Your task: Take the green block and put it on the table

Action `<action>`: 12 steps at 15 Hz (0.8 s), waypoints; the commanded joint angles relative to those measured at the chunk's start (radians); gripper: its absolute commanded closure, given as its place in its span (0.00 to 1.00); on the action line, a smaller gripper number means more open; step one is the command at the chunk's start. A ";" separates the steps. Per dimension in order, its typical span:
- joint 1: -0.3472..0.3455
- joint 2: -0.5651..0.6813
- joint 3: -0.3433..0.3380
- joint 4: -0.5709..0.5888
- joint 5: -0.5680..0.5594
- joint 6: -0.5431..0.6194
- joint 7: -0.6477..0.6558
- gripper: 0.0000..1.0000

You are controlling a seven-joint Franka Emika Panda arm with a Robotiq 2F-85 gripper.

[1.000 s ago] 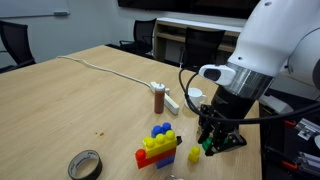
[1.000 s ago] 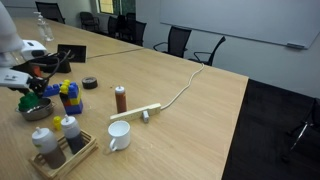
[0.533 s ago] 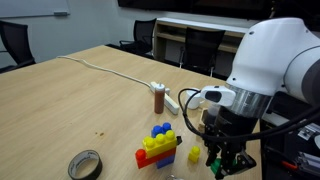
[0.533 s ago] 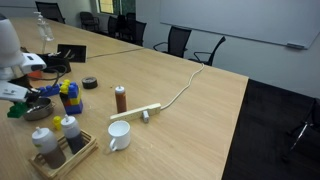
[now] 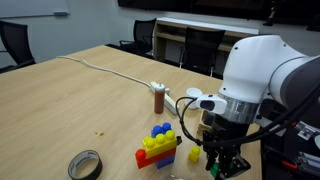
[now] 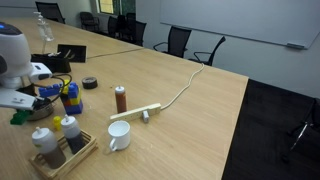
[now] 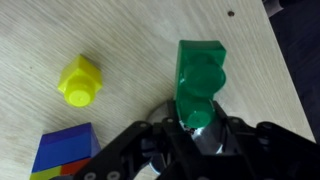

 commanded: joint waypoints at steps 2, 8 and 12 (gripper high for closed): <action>-0.031 0.007 0.029 -0.001 -0.030 0.005 0.024 0.65; -0.039 0.094 0.049 0.005 -0.051 0.058 0.031 0.90; -0.050 0.184 0.060 0.001 -0.150 0.165 0.075 0.90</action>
